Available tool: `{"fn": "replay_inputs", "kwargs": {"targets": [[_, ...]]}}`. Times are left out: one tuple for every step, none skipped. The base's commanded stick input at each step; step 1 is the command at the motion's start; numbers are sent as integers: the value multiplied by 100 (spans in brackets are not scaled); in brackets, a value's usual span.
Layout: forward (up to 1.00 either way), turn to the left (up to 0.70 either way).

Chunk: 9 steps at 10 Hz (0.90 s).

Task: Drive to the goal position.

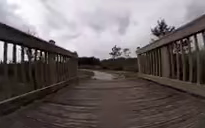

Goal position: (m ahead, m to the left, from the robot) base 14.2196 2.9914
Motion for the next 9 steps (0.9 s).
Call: {"fn": "replay_inputs", "kwargs": {"targets": [[85, 0], [85, 0], [85, 0], [85, 0], [85, 0], [85, 0], [85, 0], [85, 0], [85, 0]]}}
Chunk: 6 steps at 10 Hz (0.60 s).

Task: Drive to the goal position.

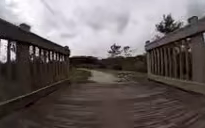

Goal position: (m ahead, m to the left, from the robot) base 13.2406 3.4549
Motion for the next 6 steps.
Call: {"fn": "replay_inputs", "kwargs": {"targets": [[85, 0], [85, 0], [85, 0], [85, 0], [85, 0], [85, 0]]}}
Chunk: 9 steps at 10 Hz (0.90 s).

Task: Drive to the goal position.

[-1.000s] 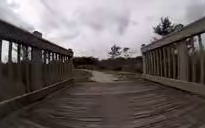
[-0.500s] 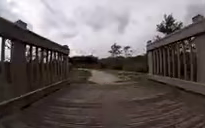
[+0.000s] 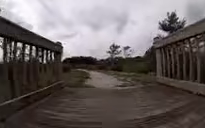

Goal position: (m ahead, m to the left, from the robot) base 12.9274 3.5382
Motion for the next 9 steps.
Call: {"fn": "replay_inputs", "kwargs": {"targets": [[85, 0], [85, 0], [85, 0], [85, 0], [85, 0], [85, 0], [85, 0], [85, 0], [85, 0]]}}
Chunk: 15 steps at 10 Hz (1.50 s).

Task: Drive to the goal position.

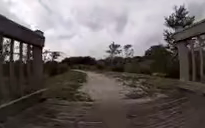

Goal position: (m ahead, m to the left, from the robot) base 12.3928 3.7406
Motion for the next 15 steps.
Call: {"fn": "replay_inputs", "kwargs": {"targets": [[85, 0], [85, 0], [85, 0], [85, 0], [85, 0], [85, 0], [85, 0], [85, 0], [85, 0], [85, 0], [85, 0], [85, 0], [85, 0], [85, 0], [85, 0]]}}
